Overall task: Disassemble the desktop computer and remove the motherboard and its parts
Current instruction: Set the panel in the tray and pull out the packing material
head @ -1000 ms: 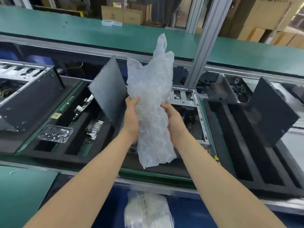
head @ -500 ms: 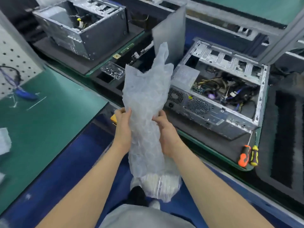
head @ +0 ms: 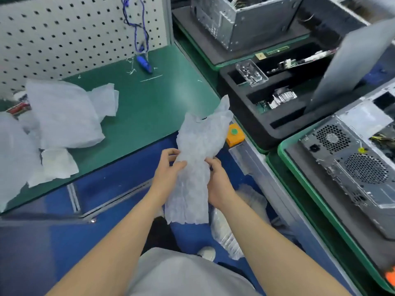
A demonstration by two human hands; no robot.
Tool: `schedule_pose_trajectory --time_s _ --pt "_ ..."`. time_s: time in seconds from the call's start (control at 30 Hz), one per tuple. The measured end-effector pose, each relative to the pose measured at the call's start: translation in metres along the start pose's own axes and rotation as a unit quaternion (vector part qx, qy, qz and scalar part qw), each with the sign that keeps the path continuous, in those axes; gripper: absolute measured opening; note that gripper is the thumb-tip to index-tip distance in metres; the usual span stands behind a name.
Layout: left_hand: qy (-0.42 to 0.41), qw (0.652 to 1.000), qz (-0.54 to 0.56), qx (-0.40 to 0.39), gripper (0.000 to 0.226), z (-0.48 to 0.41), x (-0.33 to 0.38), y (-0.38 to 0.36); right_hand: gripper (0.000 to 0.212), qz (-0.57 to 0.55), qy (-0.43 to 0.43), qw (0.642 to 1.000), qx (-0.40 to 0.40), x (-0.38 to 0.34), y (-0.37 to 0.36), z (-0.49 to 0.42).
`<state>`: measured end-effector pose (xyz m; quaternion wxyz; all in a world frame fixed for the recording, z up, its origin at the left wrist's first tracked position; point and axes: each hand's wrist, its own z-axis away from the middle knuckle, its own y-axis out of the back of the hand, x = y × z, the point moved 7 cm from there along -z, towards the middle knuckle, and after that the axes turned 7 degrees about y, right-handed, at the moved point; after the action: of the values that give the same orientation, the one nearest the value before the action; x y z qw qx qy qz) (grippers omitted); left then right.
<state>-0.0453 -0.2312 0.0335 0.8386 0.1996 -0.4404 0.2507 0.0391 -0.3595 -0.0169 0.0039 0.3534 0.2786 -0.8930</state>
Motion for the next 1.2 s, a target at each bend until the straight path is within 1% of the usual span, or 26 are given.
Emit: schedule_pose_trajectory --time_s 0.1,0.2,0.27,0.33,0.4,0.5,0.6,0.63,0.7,0.73,0.77,0.8,0.87,0.9,0.93,0.97,1.03,1.1,1.2 --pt "-0.013 1.000 -0.001 0.024 0.045 -0.006 0.000 0.054 0.061 0.022 -0.019 0.999 -0.038 0.024 -0.051 -0.017" --pt "-0.052 0.997 0.002 0.058 0.060 -0.018 0.007 0.114 0.061 0.069 -0.026 0.994 -0.078 0.047 -0.111 -0.037" --pt "-0.079 0.993 0.007 0.091 0.064 -0.027 0.015 0.161 0.057 0.107 -0.018 0.989 -0.098 0.059 -0.156 -0.050" --pt "-0.104 0.985 0.017 0.139 0.063 -0.035 0.023 0.211 0.052 0.165 -0.006 0.977 -0.137 0.072 -0.210 -0.059" --pt "-0.134 0.972 0.032 0.193 0.062 -0.038 0.031 0.262 0.049 0.227 0.013 0.957 -0.181 0.084 -0.265 -0.066" --pt "-0.175 0.942 0.049 0.281 0.061 -0.032 0.039 0.339 0.042 0.288 0.051 0.926 -0.240 0.108 -0.349 -0.073" --pt "-0.204 0.906 0.059 0.365 0.058 -0.020 0.038 0.413 0.035 0.346 0.088 0.899 -0.253 0.133 -0.422 -0.075" --pt "-0.200 0.896 0.065 0.392 0.058 -0.017 0.033 0.435 0.033 0.362 0.101 0.889 -0.260 0.142 -0.443 -0.076" --pt "-0.165 0.878 0.063 0.445 0.057 -0.015 0.020 0.474 0.034 0.396 0.116 0.864 -0.288 0.163 -0.477 -0.076" --pt "-0.135 0.877 0.046 0.459 0.058 -0.018 0.012 0.490 0.036 0.419 0.123 0.846 -0.308 0.174 -0.489 -0.076" --pt "-0.098 0.883 0.009 0.459 0.060 -0.026 0.004 0.502 0.040 0.446 0.134 0.824 -0.322 0.185 -0.496 -0.077" --pt "-0.052 0.894 -0.051 0.443 0.064 -0.038 -0.005 0.511 0.044 0.478 0.147 0.802 -0.326 0.195 -0.499 -0.080" --pt "0.053 0.910 -0.182 0.370 0.077 -0.062 -0.024 0.515 0.046 0.546 0.171 0.764 -0.298 0.210 -0.494 -0.090" --pt "0.091 0.913 -0.225 0.327 0.084 -0.072 -0.033 0.512 0.046 0.573 0.169 0.753 -0.277 0.216 -0.489 -0.094" --pt "0.112 0.916 -0.250 0.295 0.090 -0.079 -0.039 0.508 0.046 0.588 0.161 0.747 -0.263 0.220 -0.484 -0.098" --pt "0.121 0.917 -0.261 0.276 0.095 -0.084 -0.044 0.504 0.046 0.596 0.154 0.745 -0.258 0.223 -0.481 -0.100" --pt "0.125 0.920 -0.244 0.280 0.099 -0.088 -0.050 0.500 0.045 0.599 0.155 0.741 -0.261 0.225 -0.478 -0.101" --pt "0.112 0.914 -0.212 0.326 0.100 -0.085 -0.046 0.498 0.047 0.594 0.173 0.741 -0.260 0.221 -0.477 -0.100" --pt "0.045 0.881 -0.197 0.428 0.097 -0.072 -0.028 0.490 0.048 0.571 0.214 0.751 -0.253 0.209 -0.477 -0.094"
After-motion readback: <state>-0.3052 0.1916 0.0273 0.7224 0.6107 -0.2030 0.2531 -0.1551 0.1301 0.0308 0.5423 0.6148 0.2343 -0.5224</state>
